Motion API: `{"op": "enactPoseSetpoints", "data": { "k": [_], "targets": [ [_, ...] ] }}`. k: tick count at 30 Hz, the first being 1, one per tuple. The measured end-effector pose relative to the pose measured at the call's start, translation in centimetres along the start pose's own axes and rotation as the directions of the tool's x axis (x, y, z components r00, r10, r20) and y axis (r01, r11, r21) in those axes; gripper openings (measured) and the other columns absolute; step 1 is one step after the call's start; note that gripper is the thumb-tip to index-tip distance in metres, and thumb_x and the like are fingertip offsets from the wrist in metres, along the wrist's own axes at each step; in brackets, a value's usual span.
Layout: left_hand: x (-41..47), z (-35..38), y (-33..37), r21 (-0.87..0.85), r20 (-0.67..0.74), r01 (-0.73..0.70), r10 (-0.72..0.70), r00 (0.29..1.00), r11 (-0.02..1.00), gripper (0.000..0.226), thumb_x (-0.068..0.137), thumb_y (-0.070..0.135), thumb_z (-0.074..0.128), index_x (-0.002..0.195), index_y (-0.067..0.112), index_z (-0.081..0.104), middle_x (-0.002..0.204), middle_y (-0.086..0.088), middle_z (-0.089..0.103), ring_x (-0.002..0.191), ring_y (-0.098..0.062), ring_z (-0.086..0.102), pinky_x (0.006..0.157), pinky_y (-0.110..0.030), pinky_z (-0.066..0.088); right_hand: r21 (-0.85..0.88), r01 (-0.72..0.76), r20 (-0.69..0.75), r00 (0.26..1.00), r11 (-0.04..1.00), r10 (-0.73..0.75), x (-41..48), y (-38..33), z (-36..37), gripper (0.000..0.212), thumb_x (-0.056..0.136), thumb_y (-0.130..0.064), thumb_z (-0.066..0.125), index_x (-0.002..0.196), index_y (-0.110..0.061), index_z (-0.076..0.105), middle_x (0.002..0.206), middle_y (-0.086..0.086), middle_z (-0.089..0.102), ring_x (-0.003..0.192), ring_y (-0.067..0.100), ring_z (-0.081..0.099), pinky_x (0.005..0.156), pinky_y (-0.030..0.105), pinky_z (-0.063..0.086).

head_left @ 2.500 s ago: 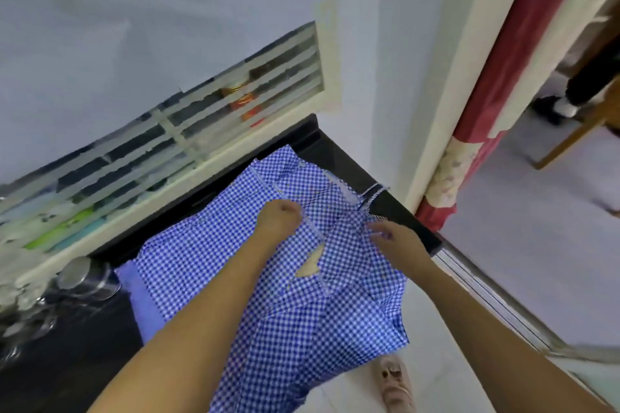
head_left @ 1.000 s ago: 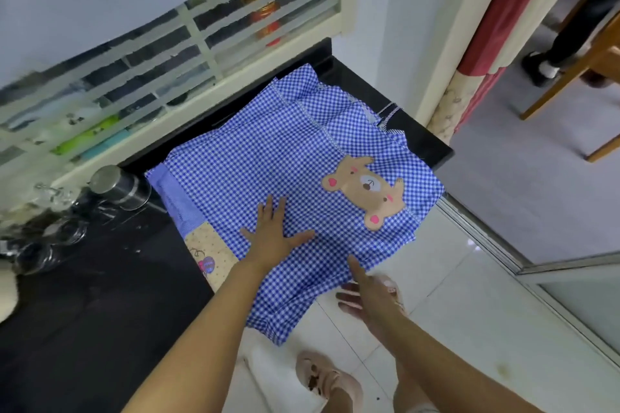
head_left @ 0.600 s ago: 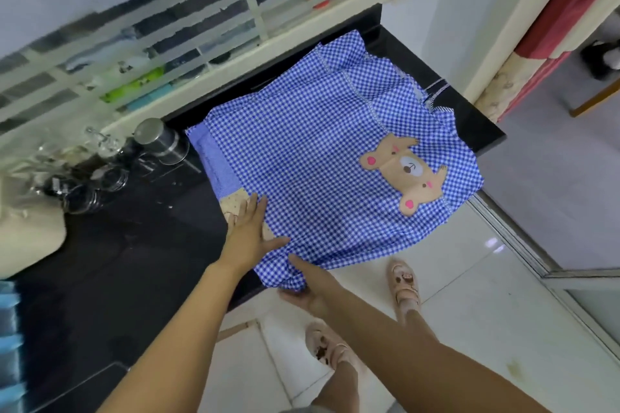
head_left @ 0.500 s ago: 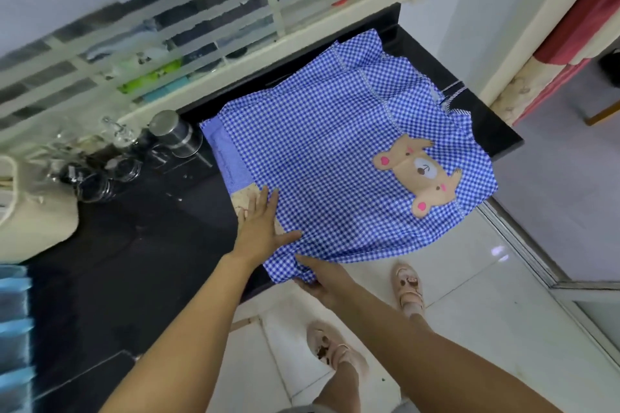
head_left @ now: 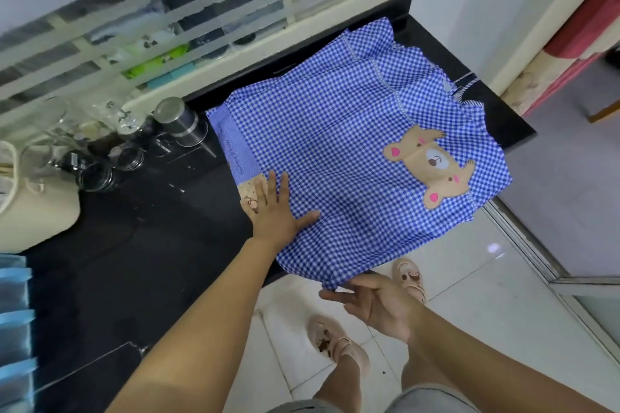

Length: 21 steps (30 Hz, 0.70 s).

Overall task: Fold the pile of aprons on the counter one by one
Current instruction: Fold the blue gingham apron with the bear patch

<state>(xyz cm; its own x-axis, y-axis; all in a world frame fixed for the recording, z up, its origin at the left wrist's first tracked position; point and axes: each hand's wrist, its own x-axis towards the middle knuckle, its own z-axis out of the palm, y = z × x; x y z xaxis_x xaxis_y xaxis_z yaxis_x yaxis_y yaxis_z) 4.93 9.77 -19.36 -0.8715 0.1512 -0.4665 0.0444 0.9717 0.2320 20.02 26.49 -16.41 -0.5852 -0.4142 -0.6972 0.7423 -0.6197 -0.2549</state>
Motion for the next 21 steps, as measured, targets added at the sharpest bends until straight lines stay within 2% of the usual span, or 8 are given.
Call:
{"op": "enactPoseSetpoints", "data": {
  "k": [5,8,10,12,14,17,20,21],
  "targets": [
    [-0.4,0.8,2.1,-0.039,-0.074,0.134,-0.136,0.988,0.99,0.096,0.083,0.077,0.029,0.15,0.027,-0.018,0.157,0.001,-0.028,0.143,-0.032,-0.024,0.107,-0.069,-0.008,0.082,0.042,-0.016,0.999,0.996,-0.041,2.0,3.0,0.5,0.039,0.074,0.008,0.066,0.11,-0.002,0.054,0.108,0.015,0.062,0.107,0.035,0.062,0.08,0.034,0.057],
    [-0.4,0.9,2.7,-0.054,-0.073,0.167,-0.171,0.983,0.985,0.095,0.084,0.076,0.027,0.15,0.026,-0.019,0.156,-0.001,-0.029,0.143,-0.035,-0.025,0.107,-0.069,-0.007,-0.233,0.122,-0.074,0.987,0.965,-0.143,3.3,4.1,0.6,0.05,0.074,0.008,0.072,0.115,-0.013,0.054,0.116,0.0,0.059,0.109,0.017,0.058,0.096,0.031,0.049],
    [-0.4,0.9,2.7,-0.049,-0.067,0.17,-0.173,0.983,0.984,0.095,0.085,0.076,0.026,0.15,0.026,-0.019,0.156,-0.001,-0.03,0.142,-0.036,-0.025,0.107,-0.069,-0.007,-0.473,0.116,-0.129,0.972,0.873,-0.198,3.7,4.6,0.4,0.06,0.07,-0.001,0.08,0.12,-0.02,0.052,0.12,-0.008,0.058,0.11,0.009,0.057,0.091,0.021,0.048],
    [-0.4,0.9,2.7,-0.041,-0.057,0.172,-0.175,0.983,0.984,0.095,0.085,0.077,0.026,0.15,0.025,-0.02,0.156,-0.002,-0.03,0.142,-0.036,-0.025,0.107,-0.069,-0.008,-0.659,0.105,-0.223,0.918,0.745,-0.328,4.0,4.6,-0.2,0.033,0.075,-0.011,0.079,0.1,-0.023,0.061,0.099,-0.009,0.065,0.091,0.009,0.061,0.075,0.012,0.049],
    [-0.3,0.8,2.7,-0.046,-0.045,0.173,-0.175,0.984,0.984,0.095,0.084,0.078,0.026,0.149,0.026,-0.02,0.155,-0.001,-0.031,0.142,-0.036,-0.025,0.107,-0.069,-0.008,-0.74,0.077,-0.28,0.868,0.669,-0.409,4.0,4.5,-0.7,0.014,0.081,-0.013,0.071,0.08,-0.023,0.062,0.08,-0.007,0.065,0.076,0.01,0.061,0.073,0.019,0.052],
    [-0.3,0.7,2.5,-0.041,-0.027,0.168,-0.169,0.985,0.985,0.097,0.082,0.08,0.025,0.149,0.027,-0.022,0.155,-0.001,-0.032,0.142,-0.036,-0.024,0.107,-0.069,-0.007,-0.79,-0.01,-0.243,0.923,0.612,-0.299,3.6,4.6,-1.5,0.005,0.081,-0.011,0.066,0.081,-0.016,0.064,0.083,0.0,0.068,0.08,0.017,0.066,0.086,0.036,0.055],
    [0.1,0.3,1.7,-0.011,-0.028,0.152,-0.153,0.988,0.988,0.099,0.08,0.081,0.025,0.149,0.027,-0.02,0.156,-0.001,-0.029,0.143,-0.035,-0.022,0.107,-0.069,-0.006,-0.882,-0.217,-0.227,0.974,0.419,0.027,2.2,4.9,-2.8,0.009,0.083,-0.012,0.063,0.091,-0.011,0.067,0.096,0.007,0.07,0.086,0.02,0.066,0.086,0.036,0.056],
    [0.1,0.0,1.1,-0.001,-0.036,0.146,-0.146,0.989,0.989,0.098,0.08,0.081,0.025,0.15,0.027,-0.018,0.157,-0.001,-0.027,0.144,-0.035,-0.022,0.107,-0.068,-0.008,-0.832,-0.249,-0.231,0.968,0.496,0.099,1.5,4.5,-3.2,0.015,0.084,-0.01,0.064,0.098,-0.009,0.067,0.101,0.012,0.07,0.086,0.023,0.067,0.085,0.036,0.057]
  ]
}}
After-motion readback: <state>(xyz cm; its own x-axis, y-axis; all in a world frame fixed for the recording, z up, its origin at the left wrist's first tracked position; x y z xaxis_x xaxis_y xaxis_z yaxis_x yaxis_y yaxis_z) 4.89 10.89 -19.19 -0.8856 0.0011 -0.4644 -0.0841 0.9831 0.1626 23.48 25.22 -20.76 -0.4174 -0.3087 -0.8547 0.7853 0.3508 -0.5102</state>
